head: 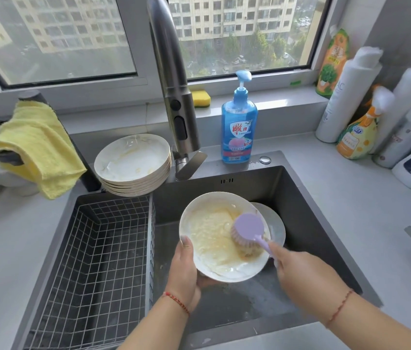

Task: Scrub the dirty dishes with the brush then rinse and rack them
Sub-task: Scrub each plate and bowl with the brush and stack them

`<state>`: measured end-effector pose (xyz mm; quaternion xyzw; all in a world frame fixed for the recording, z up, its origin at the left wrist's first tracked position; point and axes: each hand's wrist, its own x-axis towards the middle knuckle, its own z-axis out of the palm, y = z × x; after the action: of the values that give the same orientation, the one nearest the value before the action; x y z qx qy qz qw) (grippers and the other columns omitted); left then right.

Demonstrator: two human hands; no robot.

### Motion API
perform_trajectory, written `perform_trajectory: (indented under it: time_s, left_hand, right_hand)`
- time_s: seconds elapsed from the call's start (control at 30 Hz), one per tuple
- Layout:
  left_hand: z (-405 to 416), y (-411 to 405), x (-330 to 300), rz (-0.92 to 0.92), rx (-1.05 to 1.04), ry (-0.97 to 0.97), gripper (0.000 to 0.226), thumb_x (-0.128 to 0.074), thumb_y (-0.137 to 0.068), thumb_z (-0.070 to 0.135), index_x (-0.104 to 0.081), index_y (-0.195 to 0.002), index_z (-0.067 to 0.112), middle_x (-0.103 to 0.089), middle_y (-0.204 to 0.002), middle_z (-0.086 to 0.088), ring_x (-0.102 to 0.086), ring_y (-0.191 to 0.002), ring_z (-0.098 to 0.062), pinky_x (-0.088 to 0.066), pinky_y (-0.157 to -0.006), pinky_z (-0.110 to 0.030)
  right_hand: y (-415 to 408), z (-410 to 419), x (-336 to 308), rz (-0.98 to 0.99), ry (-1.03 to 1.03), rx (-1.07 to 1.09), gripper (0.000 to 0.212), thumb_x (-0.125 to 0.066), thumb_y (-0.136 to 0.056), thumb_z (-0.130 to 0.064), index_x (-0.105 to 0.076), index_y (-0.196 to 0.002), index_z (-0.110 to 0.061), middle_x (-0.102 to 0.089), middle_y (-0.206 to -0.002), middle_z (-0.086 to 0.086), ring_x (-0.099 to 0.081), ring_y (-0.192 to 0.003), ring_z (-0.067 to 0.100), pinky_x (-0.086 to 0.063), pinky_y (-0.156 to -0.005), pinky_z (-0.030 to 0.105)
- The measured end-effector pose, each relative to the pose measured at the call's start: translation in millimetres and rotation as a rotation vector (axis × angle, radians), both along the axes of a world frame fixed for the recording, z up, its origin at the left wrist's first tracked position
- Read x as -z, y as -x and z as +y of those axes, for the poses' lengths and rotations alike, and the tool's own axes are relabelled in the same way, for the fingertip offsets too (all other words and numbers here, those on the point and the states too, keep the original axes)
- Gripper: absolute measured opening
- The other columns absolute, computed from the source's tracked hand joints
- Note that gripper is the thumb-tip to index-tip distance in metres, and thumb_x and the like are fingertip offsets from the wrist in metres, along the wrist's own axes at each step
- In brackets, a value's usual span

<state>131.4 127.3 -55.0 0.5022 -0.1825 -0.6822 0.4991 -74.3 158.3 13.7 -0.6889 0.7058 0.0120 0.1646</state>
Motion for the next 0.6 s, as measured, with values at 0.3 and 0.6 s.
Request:
perform_trajectory:
  time_s: [0.3, 0.6]
  left_hand:
    - [-2, 9, 5, -0.089, -0.044, -0.070, 0.075, -0.035, -0.079, 0.070, -0.053, -0.130, 0.018, -0.070, -0.112, -0.020, -0.072, -0.091, -0.038, -0.058, -0.058, -0.045]
    - [-8, 4, -5, -0.095, -0.090, 0.008, 0.052, -0.035, -0.094, 0.057, -0.054, -0.129, 0.025, -0.073, -0.109, -0.006, -0.073, -0.091, -0.026, -0.052, -0.076, -0.070]
  right_hand:
    - [-35, 21, -35, -0.542, -0.317, -0.044, 0.049, -0.036, -0.099, -0.029, -0.038, -0.103, -0.078, -0.044, -0.064, -0.012, -0.040, -0.047, 0.003, -0.044, -0.043, 0.019]
    - [17, 3, -23, -0.257, -0.149, 0.017, 0.048, -0.028, -0.101, -0.028, -0.032, -0.135, -0.061, -0.046, -0.065, -0.008, -0.038, -0.050, 0.008, -0.036, -0.047, 0.018]
